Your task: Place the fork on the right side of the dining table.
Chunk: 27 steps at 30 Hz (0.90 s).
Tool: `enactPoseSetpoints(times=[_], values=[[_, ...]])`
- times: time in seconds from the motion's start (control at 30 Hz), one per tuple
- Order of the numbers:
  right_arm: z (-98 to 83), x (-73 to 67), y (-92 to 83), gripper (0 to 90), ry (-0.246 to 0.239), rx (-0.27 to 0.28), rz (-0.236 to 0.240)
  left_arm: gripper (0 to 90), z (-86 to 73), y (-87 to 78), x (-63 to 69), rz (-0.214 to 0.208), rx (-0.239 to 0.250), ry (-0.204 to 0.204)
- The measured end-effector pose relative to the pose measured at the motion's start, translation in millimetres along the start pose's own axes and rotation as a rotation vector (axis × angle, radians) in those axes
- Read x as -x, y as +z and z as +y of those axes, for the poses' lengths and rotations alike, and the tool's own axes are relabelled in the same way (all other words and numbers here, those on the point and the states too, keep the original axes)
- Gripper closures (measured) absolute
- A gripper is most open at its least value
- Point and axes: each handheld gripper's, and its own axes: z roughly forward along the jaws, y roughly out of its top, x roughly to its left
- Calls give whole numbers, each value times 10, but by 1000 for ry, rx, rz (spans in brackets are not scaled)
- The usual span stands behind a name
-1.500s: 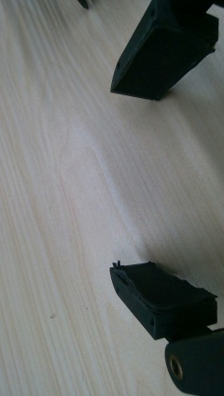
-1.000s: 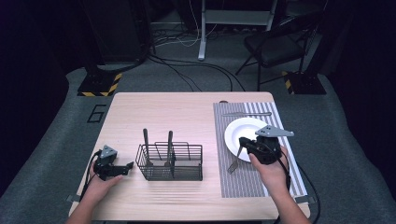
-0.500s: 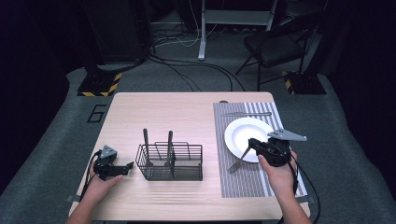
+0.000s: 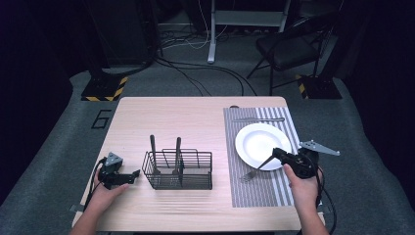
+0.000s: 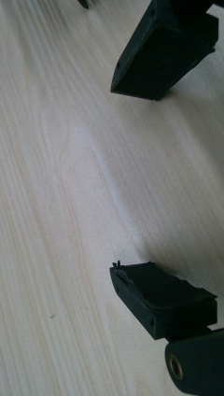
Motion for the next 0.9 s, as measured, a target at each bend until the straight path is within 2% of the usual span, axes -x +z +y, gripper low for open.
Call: enactPoseSetpoints(times=[0.23, 0.37, 0.5, 0.77, 0.9], values=[[-102, 224, -29, 810, 95, 8, 9, 107, 0, 1, 1, 1, 0, -1], [-173, 305, -54, 805, 152, 8, 0, 107, 0, 1, 1, 1, 0, -1], [-247, 398, -70, 798, 173, 13, -11, 107, 0, 1, 2, 1, 1, -1], [-433, 570, -84, 793, 294, 24, -1, 107, 0, 1, 2, 1, 0, -2], [-522, 661, -71, 791, 322, 24, -9, 107, 0, 1, 1, 1, 0, -1]])
